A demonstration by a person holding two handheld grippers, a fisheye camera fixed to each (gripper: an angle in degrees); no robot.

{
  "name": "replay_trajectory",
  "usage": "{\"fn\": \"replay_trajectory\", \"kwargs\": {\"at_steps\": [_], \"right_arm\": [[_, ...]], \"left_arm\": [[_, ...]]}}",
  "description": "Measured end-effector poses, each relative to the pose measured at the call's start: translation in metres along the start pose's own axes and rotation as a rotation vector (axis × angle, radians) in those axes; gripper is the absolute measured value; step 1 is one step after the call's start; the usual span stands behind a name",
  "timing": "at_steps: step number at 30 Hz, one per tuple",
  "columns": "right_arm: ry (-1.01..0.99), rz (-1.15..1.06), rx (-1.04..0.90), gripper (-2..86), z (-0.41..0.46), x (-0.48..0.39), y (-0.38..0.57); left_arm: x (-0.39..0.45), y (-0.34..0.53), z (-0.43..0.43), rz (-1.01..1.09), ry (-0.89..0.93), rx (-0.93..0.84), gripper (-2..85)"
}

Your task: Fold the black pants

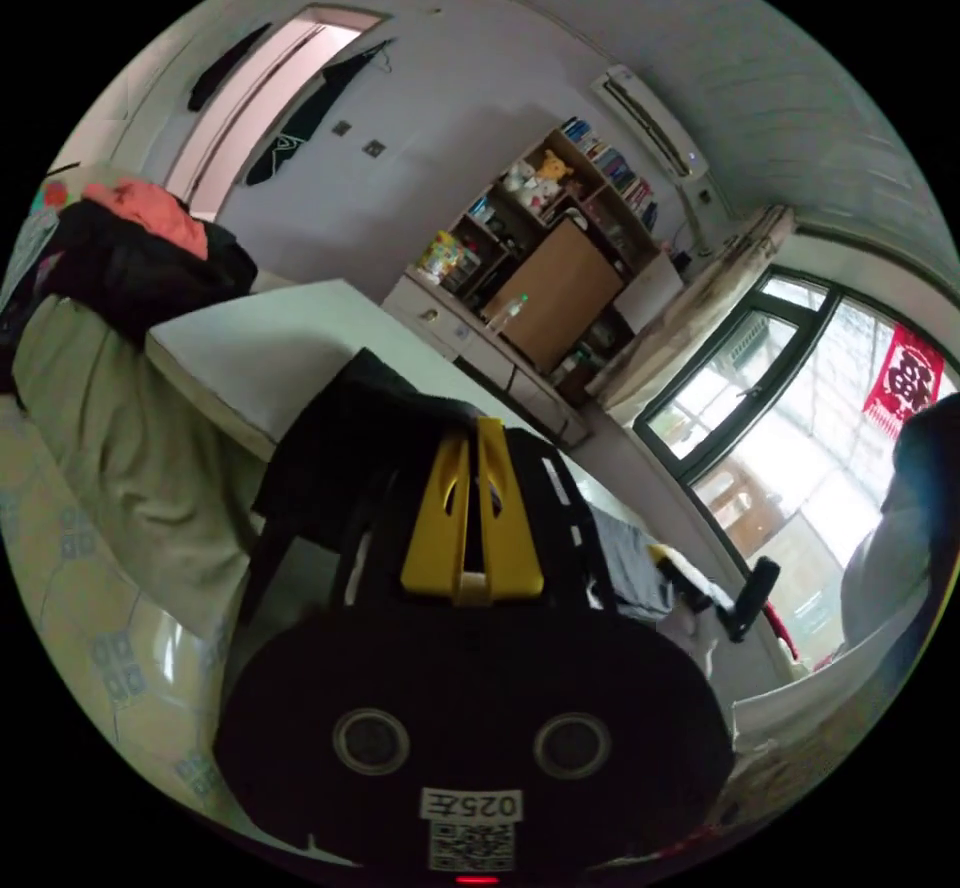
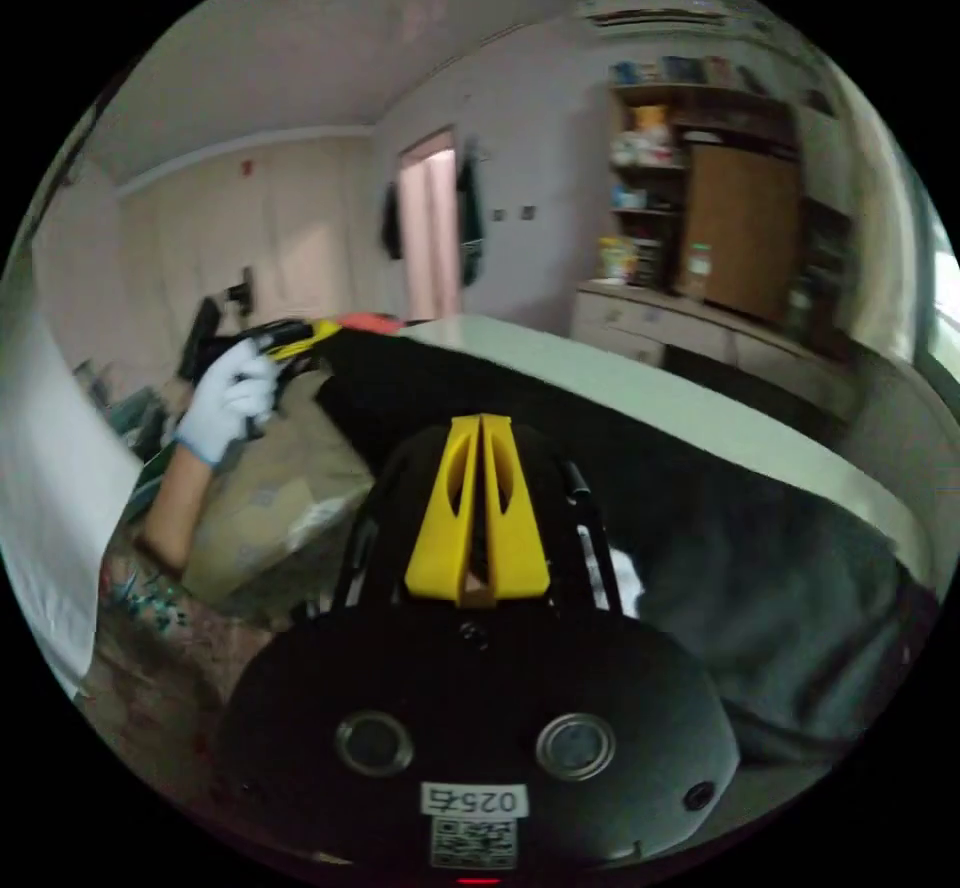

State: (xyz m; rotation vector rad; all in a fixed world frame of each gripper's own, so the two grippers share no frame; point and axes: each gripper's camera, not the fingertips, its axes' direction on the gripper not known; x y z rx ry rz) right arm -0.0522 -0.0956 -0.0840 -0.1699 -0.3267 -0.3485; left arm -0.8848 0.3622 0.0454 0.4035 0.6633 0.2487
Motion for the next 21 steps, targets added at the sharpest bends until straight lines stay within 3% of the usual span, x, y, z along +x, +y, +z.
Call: {"fn": "replay_trajectory", "kwargs": {"at_steps": [2,5,8,11,13,18,21], "right_arm": [[0.354,0.131,-0.068,-0.9,-0.049,0.101,0.001],[0.661,0.284,-0.281,-0.9,-0.078,0.253,0.01],[0.7,0.49,-0.388,-0.9,-0.093,0.39,0.041],[0.686,0.621,-0.447,-0.9,-0.089,0.468,0.066],[0.603,0.692,-0.464,-0.9,-0.079,0.494,0.075],[0.774,0.557,-0.586,-0.9,-0.056,0.503,0.066],[0.775,0.654,-0.556,-0.9,-0.069,0.525,0.071]], "left_arm": [[-0.013,0.019,0.002,-0.058,-0.035,-0.029,-0.9],[-0.022,0.038,0.001,-0.091,-0.008,-0.012,-0.9],[-0.014,0.046,-0.002,-0.077,-0.066,-0.008,-0.9],[-0.004,0.05,-0.01,-0.052,-0.14,-0.006,-0.9],[-0.002,0.052,-0.013,-0.049,-0.158,-0.022,-0.9],[0.001,0.066,-0.018,-0.065,-0.195,-0.033,-0.9],[0.006,0.081,-0.027,-0.091,-0.221,-0.003,-0.9]]}}
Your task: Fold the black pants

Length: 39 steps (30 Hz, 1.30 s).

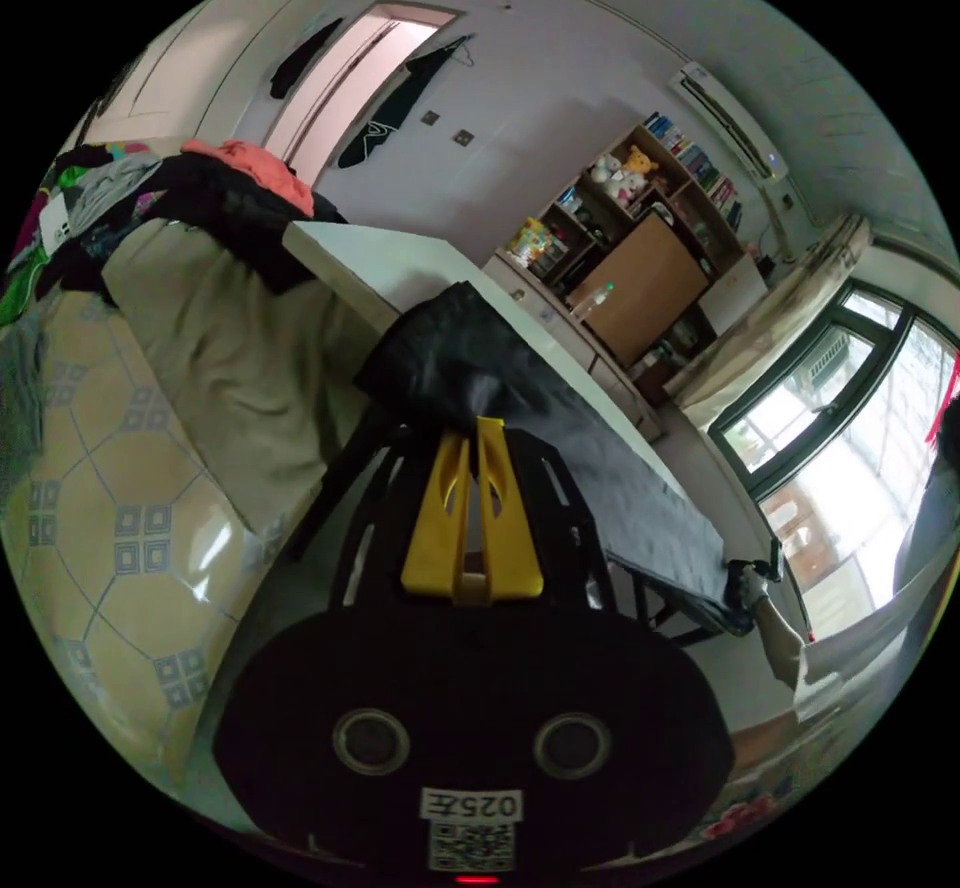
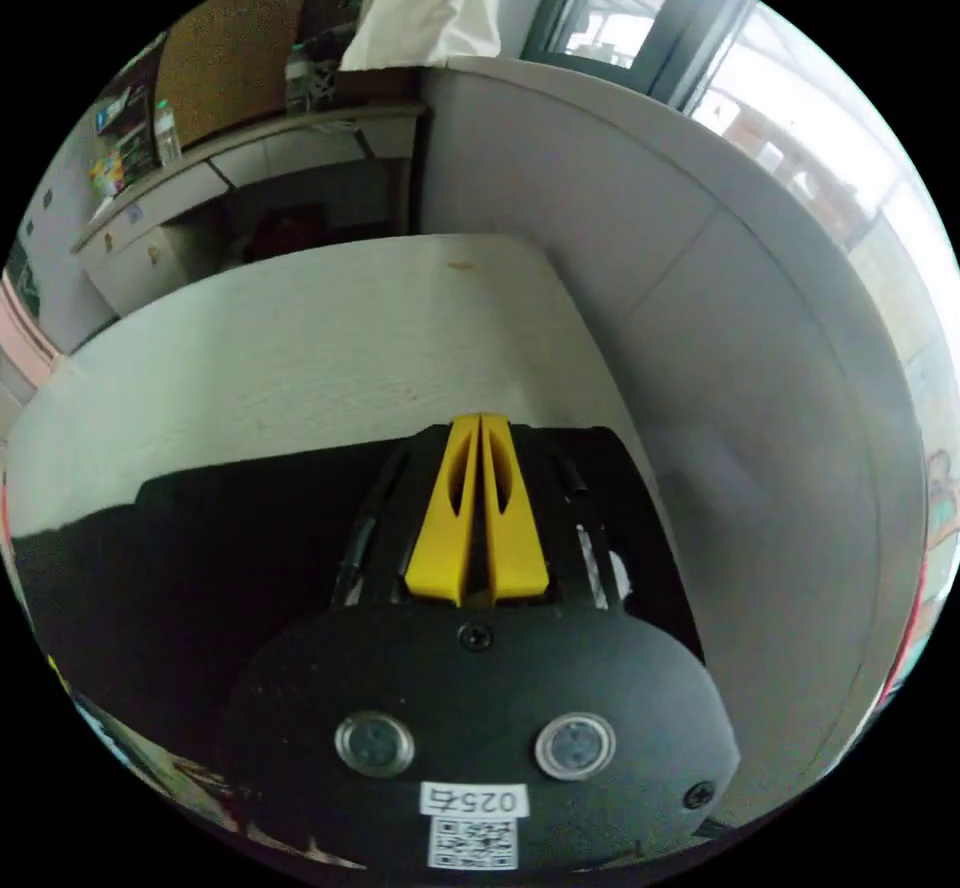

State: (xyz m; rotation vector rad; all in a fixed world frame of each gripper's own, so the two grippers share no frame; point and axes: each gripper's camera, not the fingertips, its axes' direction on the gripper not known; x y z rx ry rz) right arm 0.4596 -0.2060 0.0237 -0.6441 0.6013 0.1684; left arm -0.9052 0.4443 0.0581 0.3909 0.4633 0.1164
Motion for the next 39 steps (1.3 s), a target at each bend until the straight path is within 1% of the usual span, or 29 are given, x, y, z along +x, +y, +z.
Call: {"fn": "replay_trajectory", "kwargs": {"at_steps": [1,3,4,5,6,7,8,10,12,13,14,15,16,19,20,21,22,23,24,25,26,27,29,30,32,34,35,39], "right_arm": [[-0.067,0.063,0.0,-0.8,-0.001,0.017,-0.001],[-0.158,0.095,0.048,-0.7,-0.013,0.032,0.005],[-0.275,0.025,0.124,-0.4,-0.031,0.027,0.015],[-0.42,-0.078,0.159,-0.1,-0.048,0.013,0.029],[-0.489,-0.117,0.163,0.4,-0.056,0.004,0.035],[-0.609,-0.204,0.169,1.5,-0.07,-0.014,0.049],[-0.675,-0.254,0.176,4.8,-0.082,-0.03,0.061],[-0.749,-0.3,0.171,6.9,-0.091,-0.048,0.068],[-0.68,-0.333,0.144,5.5,-0.092,-0.064,0.065],[-0.599,-0.347,0.132,3.3,-0.087,-0.074,0.065],[-0.498,-0.423,0.037,0.5,-0.066,-0.091,0.066],[-0.455,-0.461,-0.014,0.2,-0.056,-0.098,0.069],[-0.465,-0.431,0.02,-0.3,-0.061,-0.093,0.067],[-0.423,-0.475,-0.028,-0.5,-0.077,-0.094,0.059],[-0.423,-0.473,0.011,-0.4,-0.09,-0.094,0.064],[-0.439,-0.48,0.03,-0.2,-0.097,-0.095,0.068],[-0.508,-0.508,0.055,0.2,-0.112,-0.1,0.077],[-0.601,-0.547,0.081,0.8,-0.127,-0.11,0.09],[-0.645,-0.569,0.097,2.4,-0.135,-0.116,0.097],[-0.725,-0.624,0.125,5.5,-0.15,-0.131,0.112],[-0.801,-0.679,0.144,9.0,-0.164,-0.148,0.126],[-0.841,-0.705,0.147,10.7,-0.17,-0.157,0.133],[-1.011,-0.789,0.147,13.4,-0.194,-0.19,0.163],[-1.041,-0.804,0.16,13.5,-0.2,-0.198,0.172],[-1.117,-0.854,0.267,13.8,-0.226,-0.228,0.216],[-1.111,-0.88,0.374,14.1,-0.245,-0.253,0.258],[-1.107,-0.888,0.434,14.6,-0.255,-0.272,0.289],[-1.11,-0.928,0.454,15.5,-0.275,-0.337,0.379]], "left_arm": [[0.002,0.004,-0.002,0.022,-0.022,-0.016,-0.9],[0.006,0.007,-0.01,0.073,-0.024,-0.01,-0.9],[0.009,0.005,-0.015,0.128,-0.012,-0.015,-1.0],[0.009,0.0,-0.02,0.154,0.018,-0.015,-1.0],[0.008,-0.003,-0.022,0.151,0.04,-0.011,-1.0],[0.006,-0.01,-0.025,0.137,0.085,-0.005,-1.0],[0.004,-0.017,-0.028,0.118,0.13,0.006,-1.0],[0.003,-0.025,-0.031,0.112,0.168,0.014,-0.9],[0.001,-0.026,-0.033,0.105,0.166,0.011,-0.9],[-0.003,-0.023,-0.033,0.093,0.155,-0.004,-0.9],[-0.009,-0.019,-0.033,0.078,0.147,-0.024,-0.9],[-0.013,-0.017,-0.033,0.069,0.145,-0.028,-0.9],[-0.023,-0.014,-0.033,0.043,0.151,-0.042,-0.9],[-0.047,-0.009,-0.036,-0.034,0.227,-0.042,-0.6],[-0.052,-0.009,-0.038,-0.038,0.246,-0.041,-0.4],[-0.054,-0.009,-0.039,-0.035,0.25,-0.042,-0.3],[-0.058,-0.009,-0.042,-0.043,0.232,-0.031,0.5],[-0.062,-0.007,-0.049,-0.038,0.197,0.016,2.7],[-0.064,-0.006,-0.053,-0.031,0.166,0.039,4.5],[-0.068,-0.003,-0.058,-0.015,0.112,0.068,8.8],[-0.078,0.0,-0.061,-0.023,0.129,0.074,13.7],[-0.084,0.002,-0.061,-0.038,0.159,0.068,14.7],[-0.111,0.013,-0.056,-0.132,0.294,0.055,17.2],[-0.116,0.016,-0.053,-0.145,0.323,0.054,17.5],[-0.128,0.029,-0.038,-0.171,0.407,0.04,18.7],[-0.134,0.037,-0.026,-0.193,0.46,0.031,19.3],[-0.14,0.042,-0.019,-0.226,0.522,0.043,19.4],[-0.165,0.049,0.009,-0.34,0.675,0.084,19.2]]}}
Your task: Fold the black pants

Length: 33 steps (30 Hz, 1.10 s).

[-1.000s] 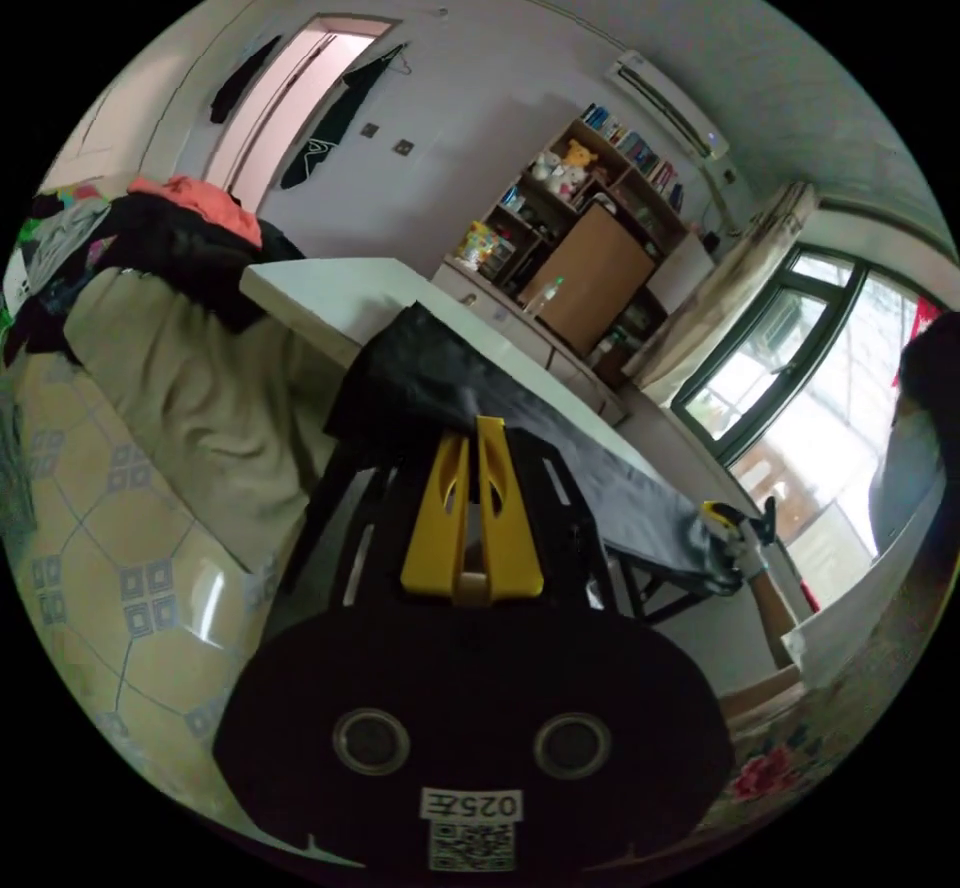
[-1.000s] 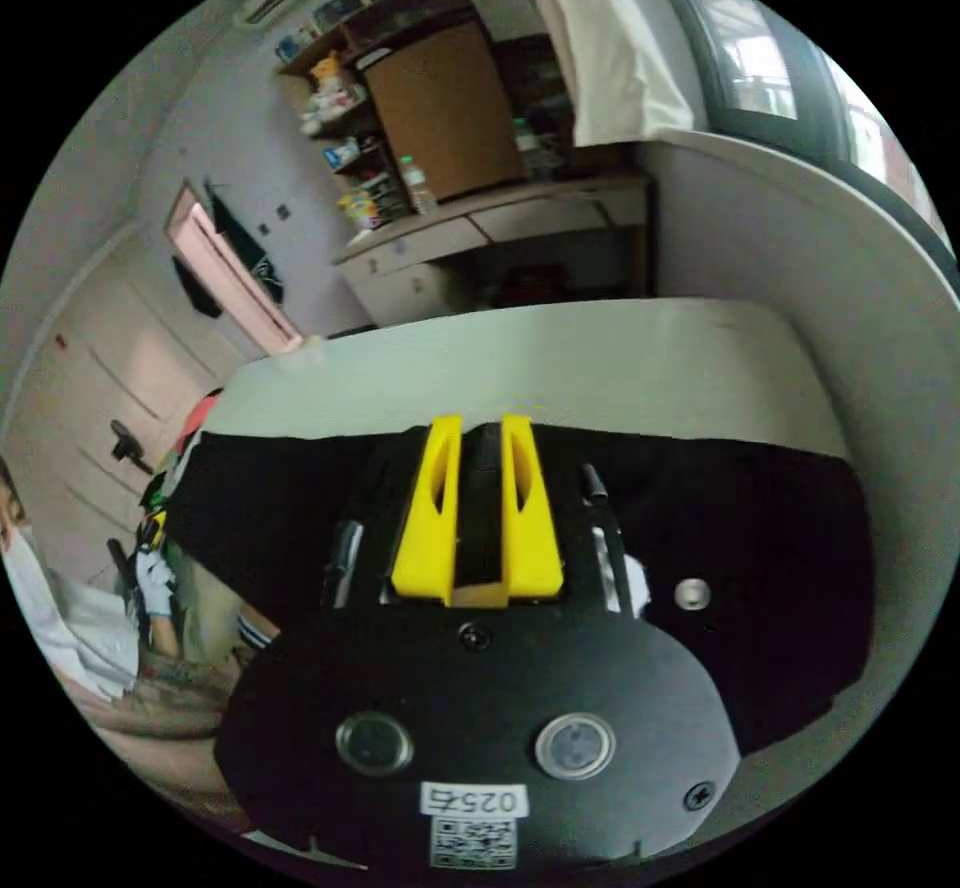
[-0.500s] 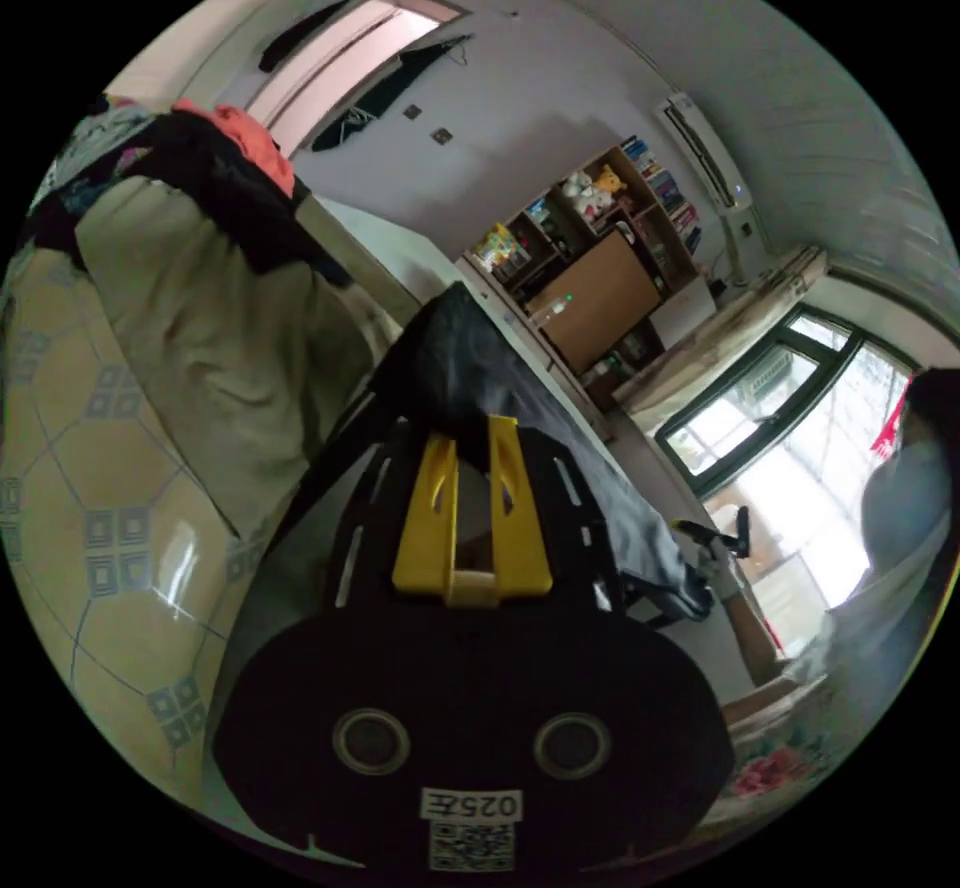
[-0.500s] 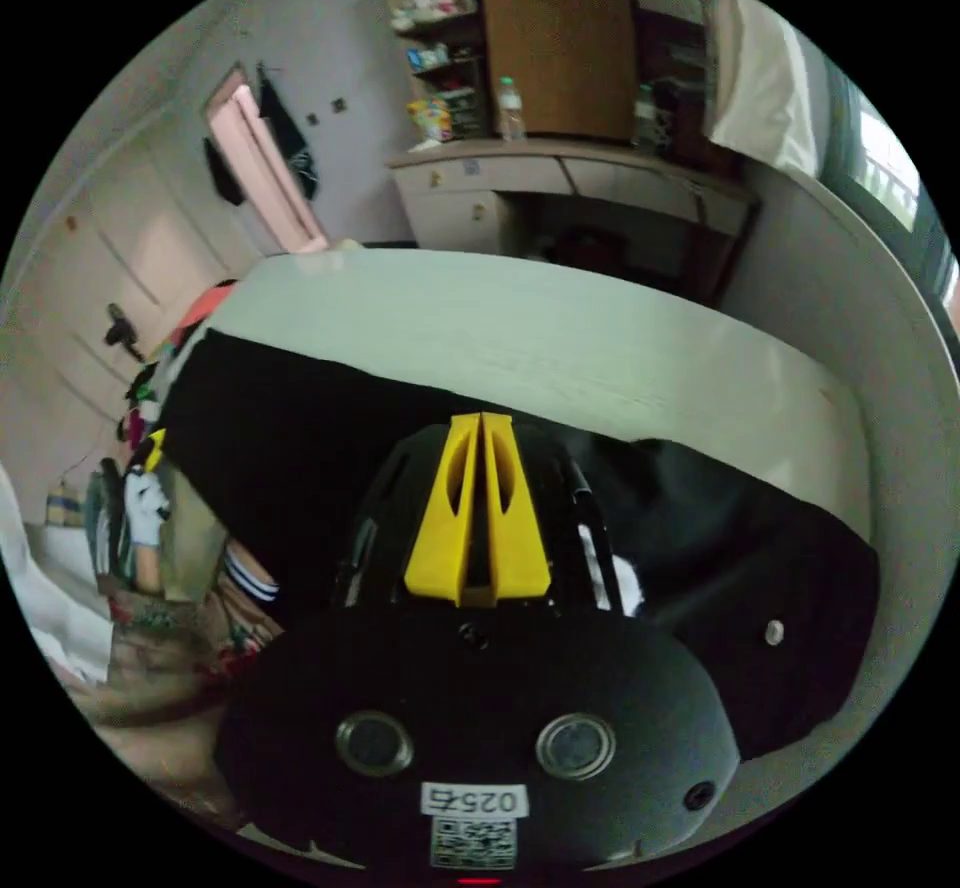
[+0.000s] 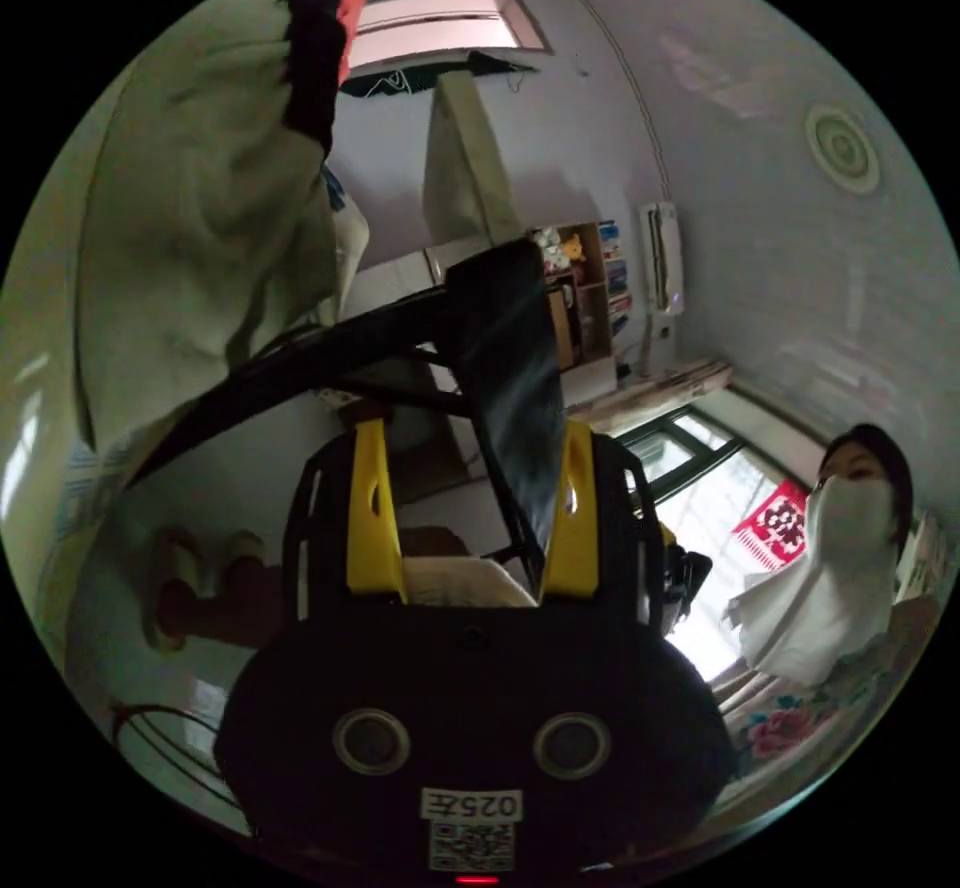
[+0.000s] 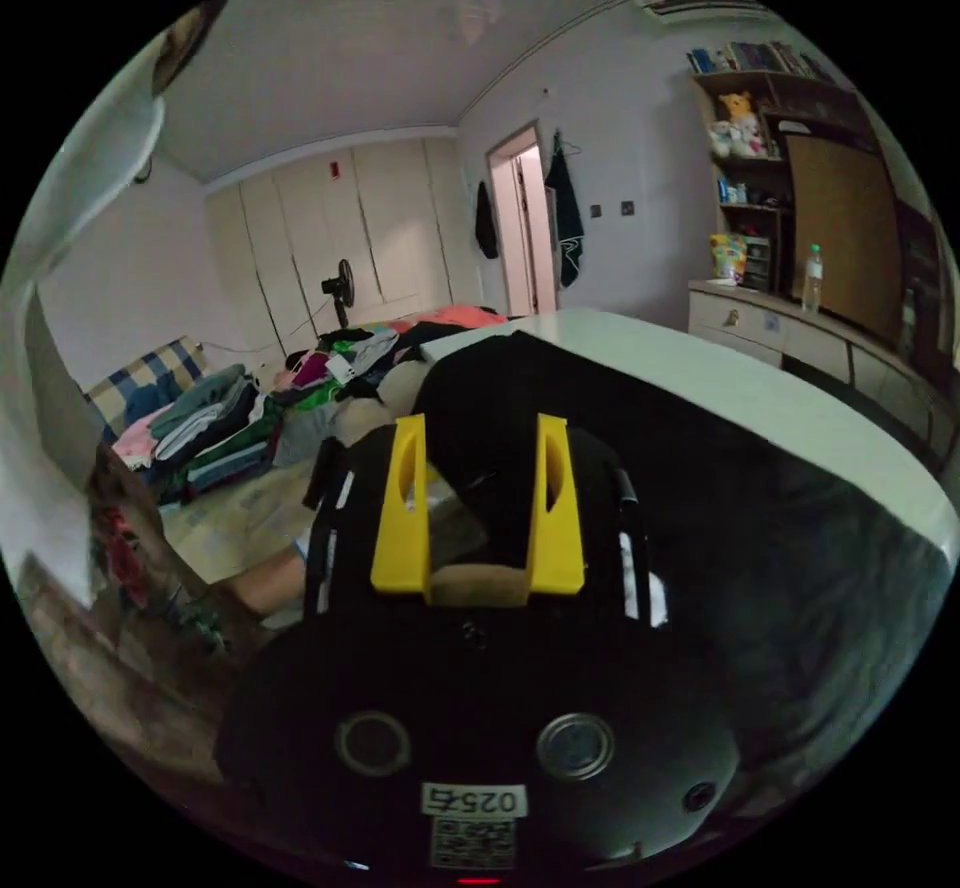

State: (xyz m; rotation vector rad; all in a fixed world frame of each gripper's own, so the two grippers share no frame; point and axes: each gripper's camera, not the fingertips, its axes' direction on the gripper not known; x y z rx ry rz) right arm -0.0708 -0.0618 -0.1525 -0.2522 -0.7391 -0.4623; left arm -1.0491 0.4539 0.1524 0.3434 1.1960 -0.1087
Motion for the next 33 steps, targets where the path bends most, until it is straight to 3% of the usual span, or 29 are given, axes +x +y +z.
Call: {"fn": "replay_trajectory", "kwargs": {"at_steps": [3,5,7,9,14,22,28,30,33], "right_arm": [[-0.045,-0.034,-0.046,15.4,0.033,-0.062,0.003],[-0.062,-0.029,-0.054,15.5,0.045,-0.093,0.005],[-0.023,-0.054,-0.091,15.9,0.054,-0.113,0.004],[0.082,-0.096,-0.11,17.0,0.06,-0.132,0.001],[0.624,-0.288,-0.008,16.5,0.071,-0.199,-0.032],[0.923,-0.494,-0.029,15.9,0.153,-0.254,-0.094],[0.883,-0.565,-0.185,15.6,0.189,-0.269,-0.16],[0.812,-0.574,-0.266,16.1,0.192,-0.269,-0.161],[0.541,-0.637,-0.369,16.7,0.169,-0.254,-0.16]], "left_arm": [[-0.017,-0.006,0.005,-0.042,0.148,0.017,16.2],[-0.016,-0.008,-0.003,-0.042,0.281,0.109,5.2],[-0.006,-0.011,-0.009,-0.025,0.3,0.125,0.4],[0.018,-0.016,-0.014,0.046,0.232,0.104,-0.8],[0.105,-0.037,-0.008,0.254,0.062,0.009,-1.3],[0.203,-0.063,0.047,0.471,-0.166,-0.182,-1.3],[0.202,-0.061,0.064,0.415,-0.326,-0.235,-0.6],[0.183,-0.06,0.06,0.339,-0.33,-0.241,0.2],[0.142,-0.053,0.054,0.205,-0.277,-0.227,0.9]]}}
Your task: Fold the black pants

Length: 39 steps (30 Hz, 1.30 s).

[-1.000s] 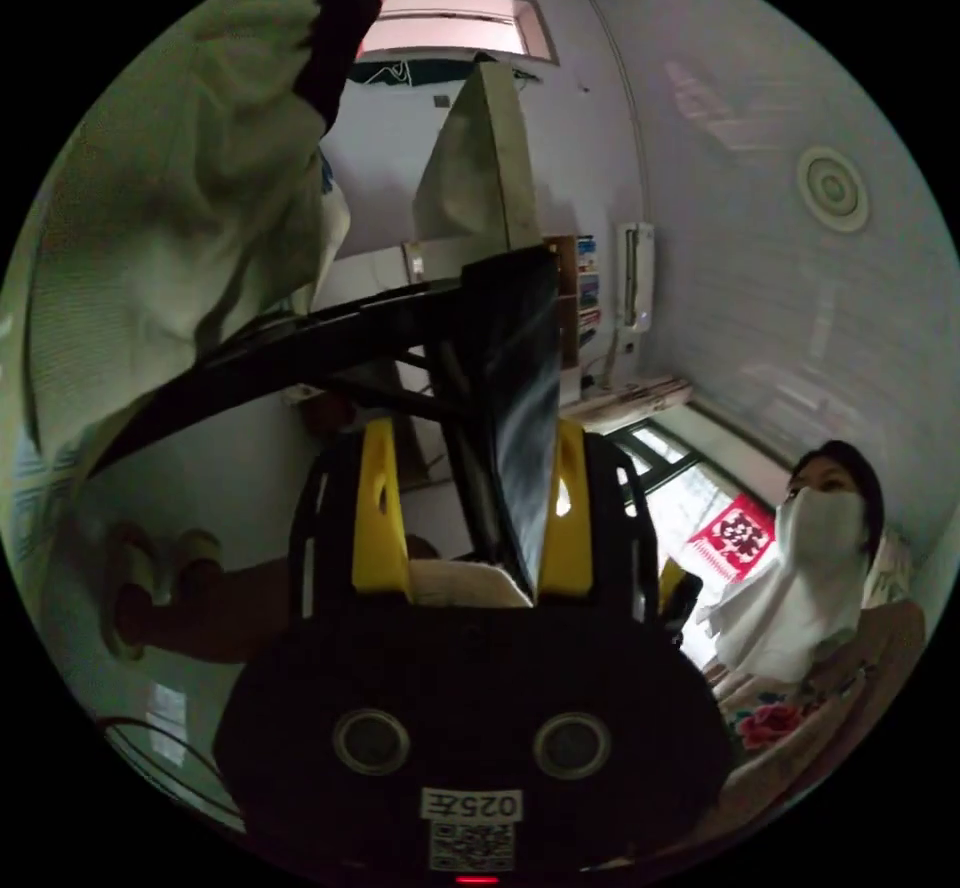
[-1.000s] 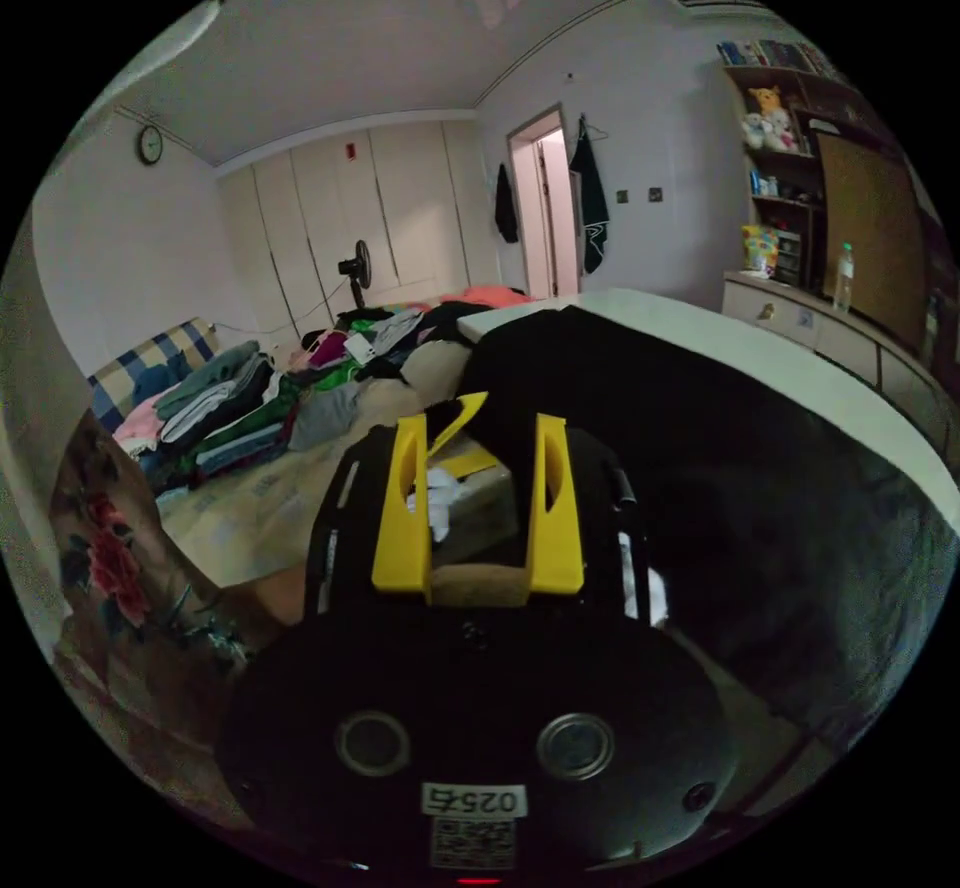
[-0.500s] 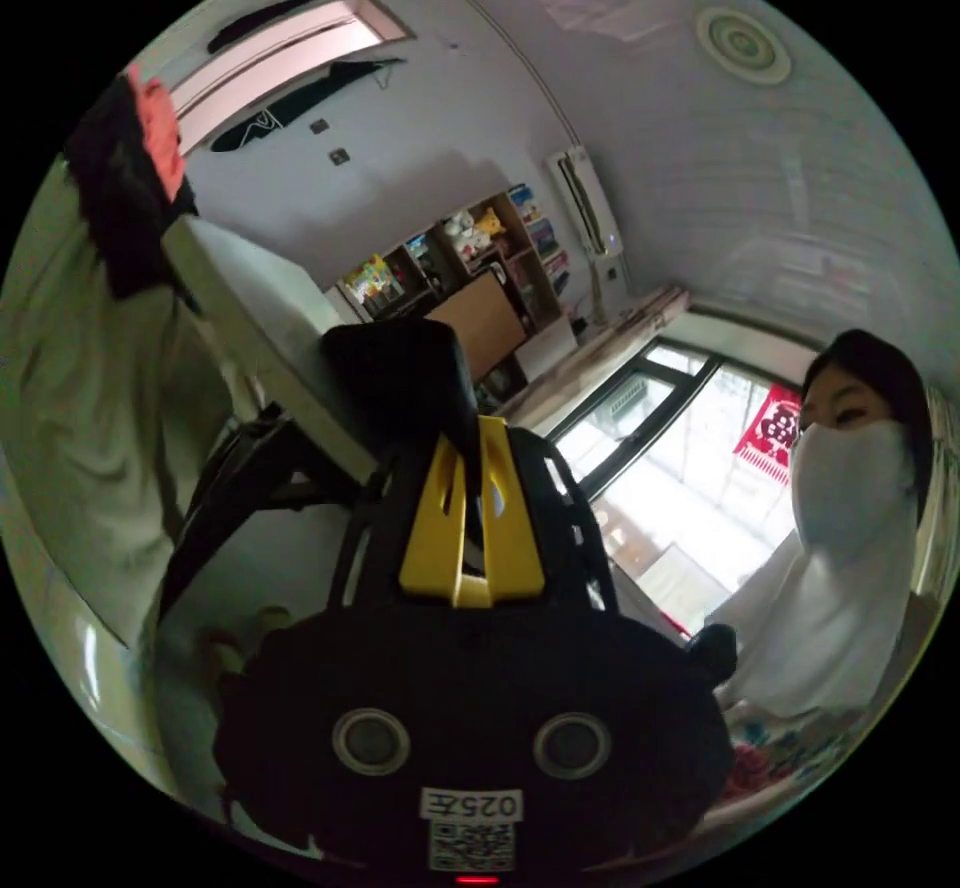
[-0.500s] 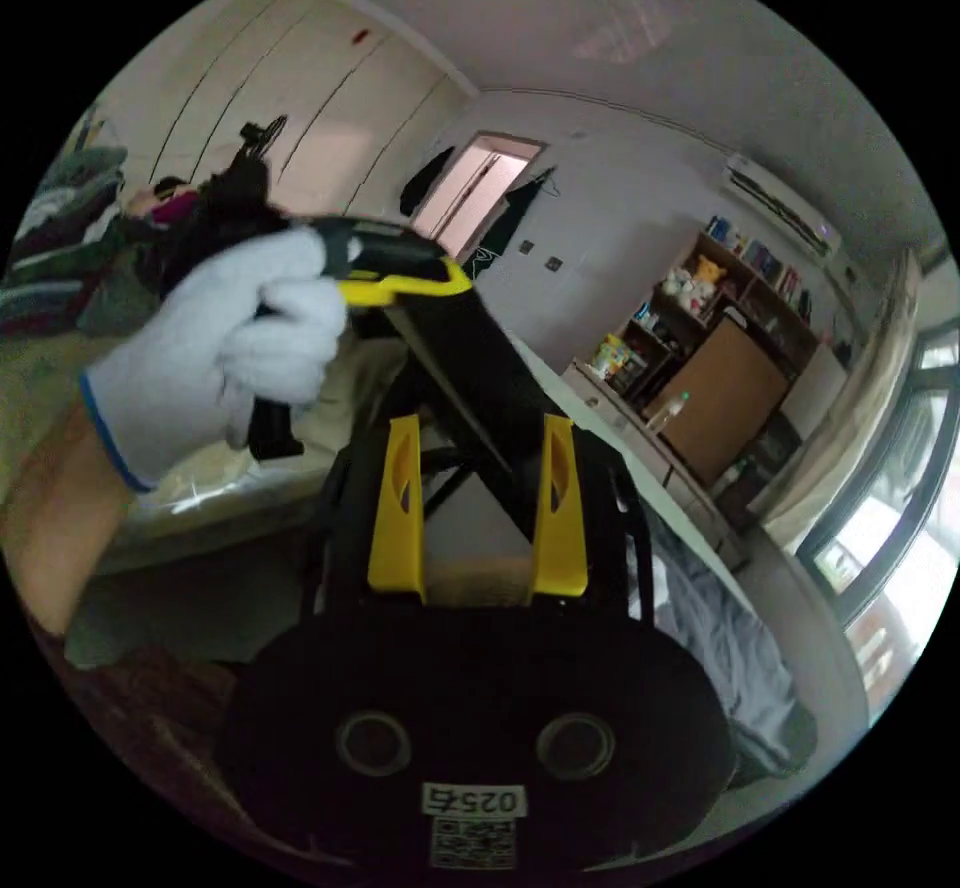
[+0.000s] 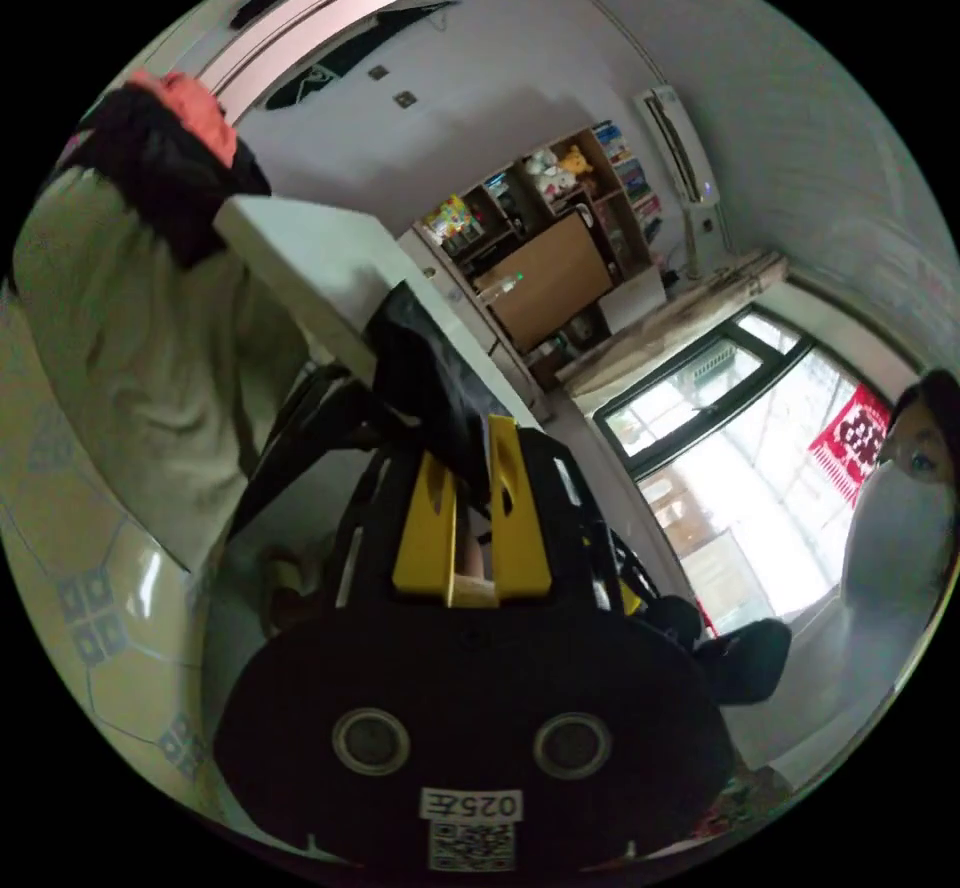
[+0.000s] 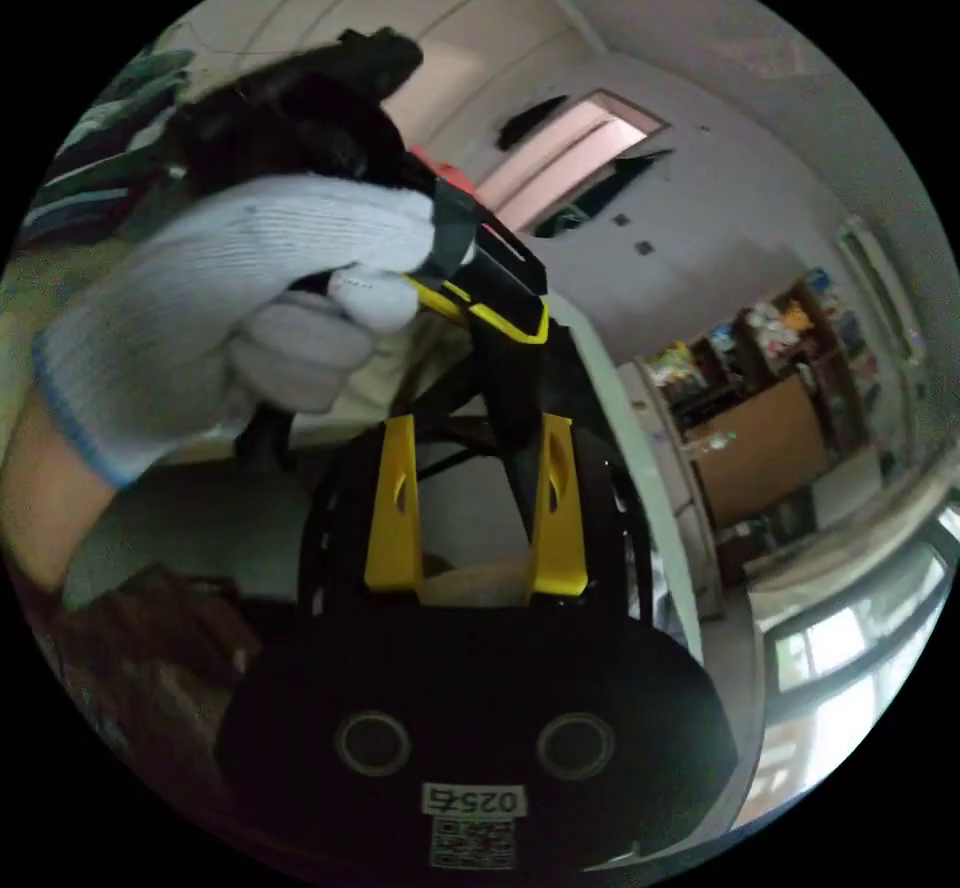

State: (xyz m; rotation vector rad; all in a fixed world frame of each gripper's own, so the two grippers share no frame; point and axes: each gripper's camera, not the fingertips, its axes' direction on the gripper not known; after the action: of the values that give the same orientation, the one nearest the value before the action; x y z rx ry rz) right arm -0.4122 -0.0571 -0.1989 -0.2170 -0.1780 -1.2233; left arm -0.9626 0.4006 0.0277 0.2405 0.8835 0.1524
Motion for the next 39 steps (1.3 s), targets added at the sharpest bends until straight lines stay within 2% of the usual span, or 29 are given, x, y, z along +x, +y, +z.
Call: {"fn": "replay_trajectory", "kwargs": {"at_steps": [3,5,7,9,10,11,15,17,22,27,32,39], "right_arm": [[-0.277,-0.024,0.002,16.1,-0.003,0.066,0.012],[-0.524,0.068,0.048,14.6,0.005,0.156,0.01],[-0.616,0.195,0.15,10.5,0.013,0.231,0.01],[-0.681,0.227,0.304,1.2,0.024,0.29,0.011],[-0.712,0.233,0.356,0.7,0.04,0.321,0.005],[-0.7,0.224,0.319,0.6,0.067,0.342,-0.011],[-0.668,0.081,0.067,5.7,0.179,0.357,-0.071],[-0.816,0.012,-0.022,9.6,0.245,0.358,-0.101],[-0.943,0.001,-0.079,11.2,0.319,0.373,-0.141],[-1.081,-0.01,-0.116,9.0,0.339,0.388,-0.156],[-0.966,-0.037,-0.08,1.2,0.339,0.388,-0.164],[-0.918,0.0,-0.025,-0.9,0.315,0.402,-0.172]], "left_arm": [[-0.024,0.013,0.009,-0.085,0.012,0.009,1.9],[-0.027,0.022,0.014,-0.087,0.005,0.042,2.4],[-0.022,0.026,0.016,-0.047,0.001,0.071,2.9],[-0.014,0.028,0.019,0.019,-0.025,0.088,3.7],[-0.008,0.028,0.022,0.064,-0.06,0.082,4.4],[-0.001,0.027,0.026,0.105,-0.101,0.069,5.2],[0.01,0.024,0.04,0.163,-0.199,0.018,6.7],[0.009,0.022,0.042,0.158,-0.193,0.017,7.1],[-0.003,0.017,0.036,0.089,-0.116,0.04,6.3],[-0.01,0.02,0.024,0.01,-0.139,0.074,5.8],[-0.006,0.031,-0.019,-0.016,-0.137,0.154,1.9],[-0.012,0.016,-0.029,0.037,-0.048,0.183,-1.2]]}}
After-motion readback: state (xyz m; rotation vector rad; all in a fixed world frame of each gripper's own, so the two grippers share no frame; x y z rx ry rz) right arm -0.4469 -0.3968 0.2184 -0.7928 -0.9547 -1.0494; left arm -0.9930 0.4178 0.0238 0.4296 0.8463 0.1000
